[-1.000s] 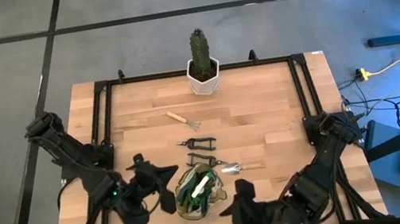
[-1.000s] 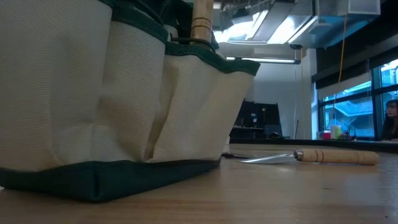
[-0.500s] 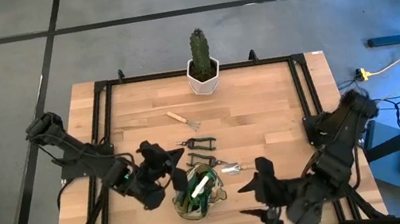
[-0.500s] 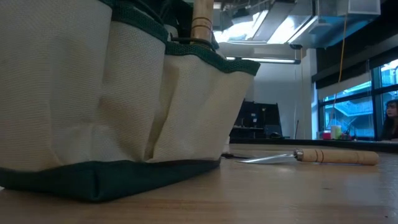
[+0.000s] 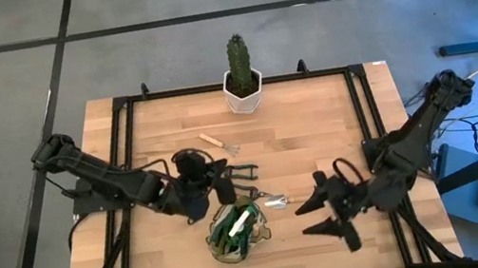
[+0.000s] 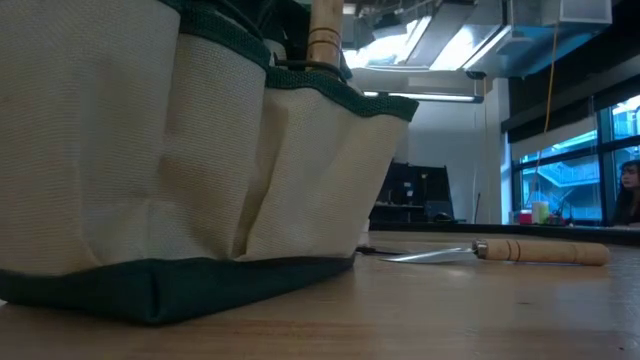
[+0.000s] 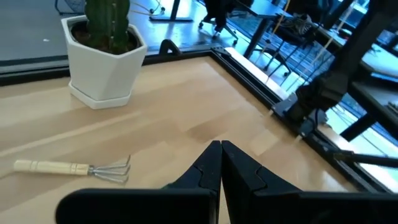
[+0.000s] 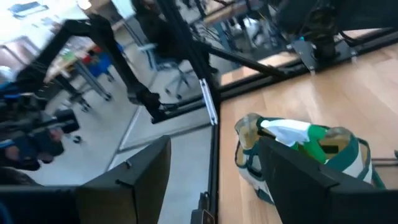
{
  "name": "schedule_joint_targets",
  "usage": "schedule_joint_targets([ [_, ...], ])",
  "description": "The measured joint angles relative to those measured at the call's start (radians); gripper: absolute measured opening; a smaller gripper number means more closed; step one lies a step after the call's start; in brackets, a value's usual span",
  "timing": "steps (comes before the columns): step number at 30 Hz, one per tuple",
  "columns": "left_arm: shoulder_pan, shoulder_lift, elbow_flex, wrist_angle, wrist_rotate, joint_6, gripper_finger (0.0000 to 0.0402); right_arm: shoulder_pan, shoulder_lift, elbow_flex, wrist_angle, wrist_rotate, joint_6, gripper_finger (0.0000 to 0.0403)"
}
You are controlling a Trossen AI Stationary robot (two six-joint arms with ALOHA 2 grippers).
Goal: Pick & Place Garden tools in Gardening bag
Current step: Put the hand rake into the gardening bag
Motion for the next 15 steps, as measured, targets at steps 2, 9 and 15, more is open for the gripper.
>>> schedule_joint_targets([
  [2,0.025,0.0,0.0,0.029,0.023,0.03,0.0004,-0.009,-0.053,-0.056,0.036,-0.026,-0.015,0.0244],
  [9,0.118,0.0,0.0,0.135,0.175,0.197,0.0004,-0.048,-0.21,-0.24,0.132,-0.112,-0.032,0.0244],
  [15,0.19,0.0,0.0,0.16,0.297,0.27,0.0004,-0.103,-0.317,-0.517,0.571,-0.153,0.016,0.0244],
])
